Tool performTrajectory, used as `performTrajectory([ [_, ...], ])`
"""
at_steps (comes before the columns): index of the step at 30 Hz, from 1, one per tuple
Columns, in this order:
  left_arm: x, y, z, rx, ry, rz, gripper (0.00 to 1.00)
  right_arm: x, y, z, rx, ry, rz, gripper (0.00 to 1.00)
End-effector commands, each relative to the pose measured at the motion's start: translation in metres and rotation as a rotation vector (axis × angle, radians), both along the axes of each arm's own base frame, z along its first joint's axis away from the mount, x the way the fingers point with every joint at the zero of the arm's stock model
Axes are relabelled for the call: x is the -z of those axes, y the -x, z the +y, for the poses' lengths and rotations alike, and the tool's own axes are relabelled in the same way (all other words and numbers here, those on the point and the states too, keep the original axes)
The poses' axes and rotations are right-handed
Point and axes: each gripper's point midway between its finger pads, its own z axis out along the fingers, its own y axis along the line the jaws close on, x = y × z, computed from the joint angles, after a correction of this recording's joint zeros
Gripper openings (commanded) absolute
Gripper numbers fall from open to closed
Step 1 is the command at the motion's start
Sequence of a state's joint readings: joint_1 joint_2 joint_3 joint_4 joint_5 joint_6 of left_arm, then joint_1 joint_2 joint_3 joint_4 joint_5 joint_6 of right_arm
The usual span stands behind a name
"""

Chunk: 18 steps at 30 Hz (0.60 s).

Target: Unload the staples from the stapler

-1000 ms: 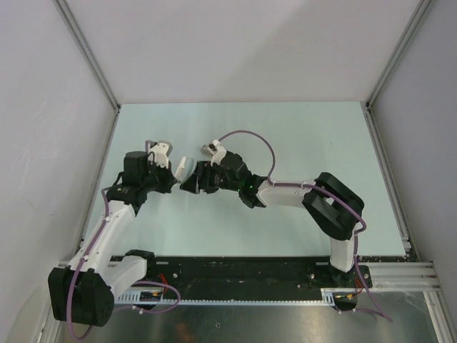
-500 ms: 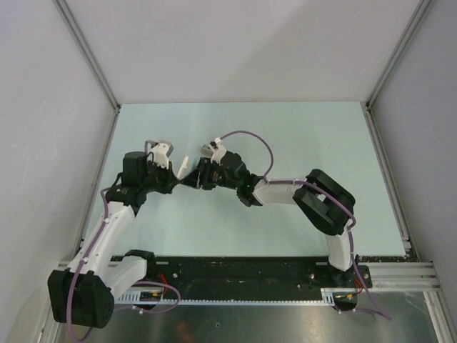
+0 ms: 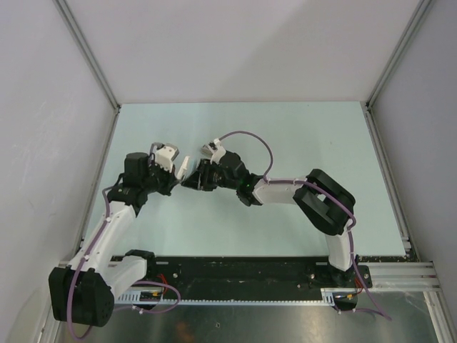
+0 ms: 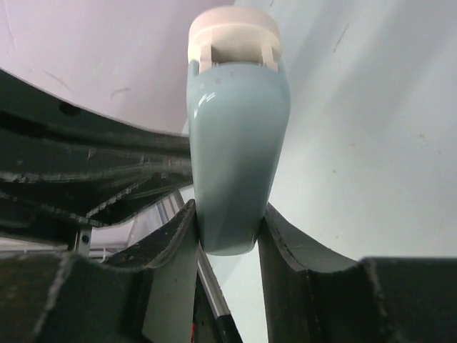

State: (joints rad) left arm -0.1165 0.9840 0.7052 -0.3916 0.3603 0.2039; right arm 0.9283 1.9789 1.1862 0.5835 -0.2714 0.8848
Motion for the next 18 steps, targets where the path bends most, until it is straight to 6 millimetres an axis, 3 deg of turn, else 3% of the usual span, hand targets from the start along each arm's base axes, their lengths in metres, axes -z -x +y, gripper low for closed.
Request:
performTrajectory([
  [1, 0.004, -0.013, 0.016, 0.038, -0.138, -0.095, 0.0, -0.005, 0.014, -0.005, -0.058, 0.022, -0.039, 0.15],
  [9, 0.016, -0.023, 0.034, 0.026, -0.264, -0.131, 0.0, 0.012, 0.025, -0.012, -0.071, 0.065, -0.011, 0.14],
  [14, 0.018, -0.018, 0.029, 0.145, -0.319, -0.203, 0.0, 0.016, 0.033, -0.013, -0.104, 0.097, -0.035, 0.14],
  [18, 0.019, -0.015, 0.023, 0.281, -0.396, -0.294, 0.0, 0.033, 0.042, -0.02, -0.139, 0.187, -0.063, 0.14],
])
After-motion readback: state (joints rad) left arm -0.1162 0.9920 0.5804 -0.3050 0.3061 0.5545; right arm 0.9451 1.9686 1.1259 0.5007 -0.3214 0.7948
